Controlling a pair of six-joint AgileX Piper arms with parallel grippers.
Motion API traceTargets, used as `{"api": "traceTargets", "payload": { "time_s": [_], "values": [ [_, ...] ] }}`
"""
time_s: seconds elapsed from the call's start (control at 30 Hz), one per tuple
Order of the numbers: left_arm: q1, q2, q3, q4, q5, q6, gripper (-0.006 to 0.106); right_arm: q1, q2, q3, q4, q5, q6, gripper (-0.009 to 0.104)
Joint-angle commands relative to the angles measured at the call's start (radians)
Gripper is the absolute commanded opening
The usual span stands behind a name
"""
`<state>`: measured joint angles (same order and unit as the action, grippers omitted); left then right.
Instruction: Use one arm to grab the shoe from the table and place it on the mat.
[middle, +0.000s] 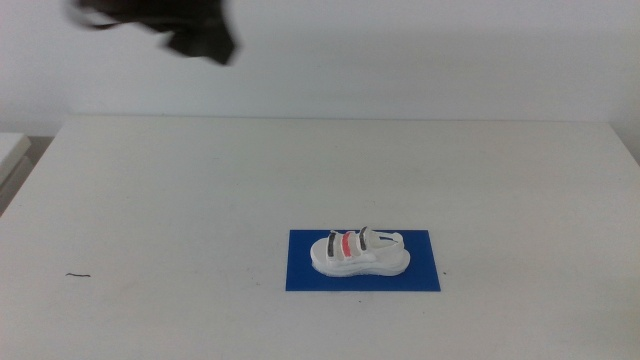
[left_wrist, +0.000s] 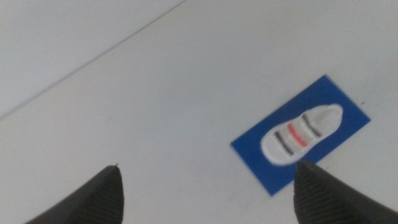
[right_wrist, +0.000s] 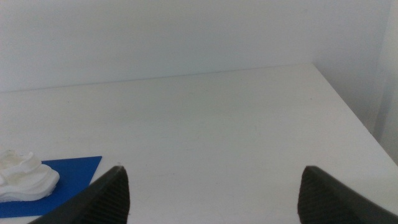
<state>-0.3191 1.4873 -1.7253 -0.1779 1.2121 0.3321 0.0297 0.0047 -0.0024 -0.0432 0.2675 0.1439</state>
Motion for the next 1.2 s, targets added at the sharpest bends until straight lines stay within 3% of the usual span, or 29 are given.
{"api": "traceTargets", "payload": {
  "time_s": [0.0,0.3,0.47,0.5,0.6,0.67,0.83,0.9,0.97,1.17],
  "values": [
    [0.054,-0.116,0.094,-0.033,-0.024,-0.024,0.094,0.000,-0.005,0.002,-0.005,-0.006,-0.006,0.079],
    [0.157,-0.509,0.528,-0.067,-0.333,-0.027,0.094,0.000,-0.005,0.002,-0.005,-0.006,-0.006,0.079],
    [0.159,-0.719,0.856,-0.049,-0.741,-0.168,0.094,0.000,-0.005,0.002,-0.005,-0.006,-0.006,0.079],
    [0.159,-0.768,0.935,-0.005,-0.822,-0.230,0.094,0.000,-0.005,0.002,-0.005,-0.006,-0.006,0.079],
    [0.183,-0.924,1.170,0.256,-0.980,-0.478,0.094,0.000,-0.005,0.002,-0.005,-0.006,-0.006,0.079],
    [0.226,-1.019,1.284,0.336,-0.999,-0.622,0.094,0.000,-0.005,0.002,-0.005,-0.006,-0.006,0.079],
    [0.375,-1.237,1.502,0.323,-1.003,-0.596,0.094,0.000,-0.005,0.002,-0.005,-0.006,-0.006,0.079],
    [0.411,-1.316,1.568,0.274,-1.004,-0.541,0.094,0.000,-0.005,0.002,-0.005,-0.006,-0.006,0.079],
    [0.423,-1.391,1.618,0.230,-1.004,-0.509,0.094,0.000,-0.005,0.002,-0.005,-0.006,-0.006,0.079],
    [0.427,-1.487,1.725,0.218,-1.013,-0.512,0.094,0.000,-0.005,0.002,-0.005,-0.006,-0.006,0.079]
  ]
}}
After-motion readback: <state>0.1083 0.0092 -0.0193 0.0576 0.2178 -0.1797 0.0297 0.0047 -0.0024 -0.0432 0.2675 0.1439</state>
